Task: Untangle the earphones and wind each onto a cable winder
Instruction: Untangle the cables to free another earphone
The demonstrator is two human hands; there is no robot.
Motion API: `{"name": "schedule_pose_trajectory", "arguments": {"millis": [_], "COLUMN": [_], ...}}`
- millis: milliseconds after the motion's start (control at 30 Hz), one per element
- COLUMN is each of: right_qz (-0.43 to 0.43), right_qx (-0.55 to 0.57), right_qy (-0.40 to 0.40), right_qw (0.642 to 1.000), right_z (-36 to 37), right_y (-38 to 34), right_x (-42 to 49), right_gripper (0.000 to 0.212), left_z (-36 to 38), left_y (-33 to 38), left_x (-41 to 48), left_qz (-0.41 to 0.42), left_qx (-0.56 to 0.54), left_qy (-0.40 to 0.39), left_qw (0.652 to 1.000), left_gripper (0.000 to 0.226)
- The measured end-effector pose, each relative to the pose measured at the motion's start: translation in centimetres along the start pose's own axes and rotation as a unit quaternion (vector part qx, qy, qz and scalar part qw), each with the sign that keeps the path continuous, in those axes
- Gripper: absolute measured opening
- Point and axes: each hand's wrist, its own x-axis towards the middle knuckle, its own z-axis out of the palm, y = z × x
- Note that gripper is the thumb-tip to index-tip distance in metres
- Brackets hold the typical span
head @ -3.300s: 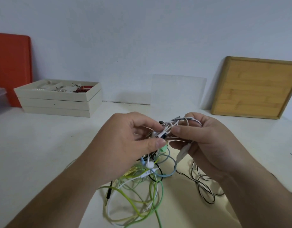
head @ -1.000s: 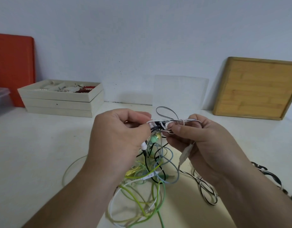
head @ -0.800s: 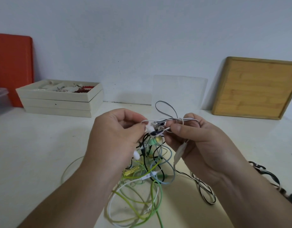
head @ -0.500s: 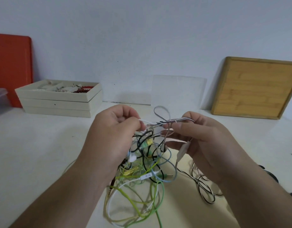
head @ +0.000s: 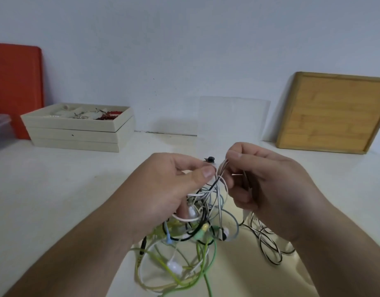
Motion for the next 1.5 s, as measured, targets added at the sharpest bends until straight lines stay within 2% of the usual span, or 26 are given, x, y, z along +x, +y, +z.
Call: {"name": "schedule_pose_trajectory", "arguments": {"millis": [100, 267, 333, 367, 433, 533, 633, 800, 900, 1000, 1100, 1233, 1333, 1500], "right_qz": [0.006, -0.015, -0.013, -0.011, -0.01, -0.006, 0.002, 0.01, 0.01, 0.009, 0.01, 0.006, -0.006, -0.034], "right_qx": [-0.002, -0.043, -0.053, -0.048, -0.026, -0.007, -0.012, -0.09, -0.124, -0.125, -0.13, -0.132, -0.135, -0.132], "right_qy": [0.006, 0.048, 0.066, 0.07, 0.062, 0.06, 0.055, 0.008, -0.005, -0.026, -0.06, -0.131, -0.125, -0.1], "right_qw": [1.0, 0.998, 0.996, 0.996, 0.998, 0.998, 0.998, 0.996, 0.992, 0.992, 0.99, 0.983, 0.983, 0.986], "right_z": [-0.1, -0.4, -0.4, -0.4, -0.2, -0.3, -0.3, 0.0, 0.2, 0.3, 0.4, 0.5, 0.1, -0.2], "right_y": [0.2, 0.6, 0.8, 0.8, 0.7, 0.7, 0.5, 0.8, 0.9, 0.8, 1.0, 1.1, 1.6, 1.8], "right_x": [0.1, 0.3, 0.3, 0.3, 0.3, 0.3, 0.2, 0.1, -0.1, -0.2, -0.3, -0.3, 0.0, 0.2], "right_gripper": [0.023, 0.025, 0.033, 0.029, 0.026, 0.041, 0.051, 0.038, 0.035, 0.022, 0.018, 0.016, 0.013, 0.008], "left_z": [0.1, 0.0, -0.1, -0.3, -0.7, -1.3, -1.6, -1.9, -1.5, -1.3, -1.2, -1.2, -1.4, -1.6], "left_y": [-0.2, 0.0, 0.3, 0.5, 0.6, 0.3, 0.0, 0.0, 0.5, 0.6, 0.4, 0.6, 0.5, 0.5], "left_x": [0.3, 0.8, 0.7, 0.6, 0.5, 0.7, 1.0, 0.9, 0.5, 0.4, 0.3, 0.2, 0.2, 0.1], "left_qz": [0.024, 0.031, 0.023, 0.025, 0.028, 0.018, 0.01, 0.028, 0.04, 0.06, 0.072, 0.078, 0.079, 0.095], "left_qx": [-0.048, -0.163, -0.256, -0.311, -0.402, -0.454, -0.461, -0.472, -0.419, -0.352, -0.329, -0.301, -0.321, -0.308], "left_qy": [0.046, 0.109, 0.101, 0.084, 0.06, 0.075, 0.098, 0.062, 0.03, -0.017, -0.061, -0.052, -0.023, -0.05], "left_qw": [0.998, 0.98, 0.961, 0.946, 0.913, 0.888, 0.882, 0.879, 0.907, 0.934, 0.94, 0.949, 0.943, 0.945], "left_gripper": [0.005, 0.027, 0.017, 0.007, 0.004, 0.004, 0.005, 0.013, 0.02, 0.03, 0.033, 0.027, 0.023, 0.031]}}
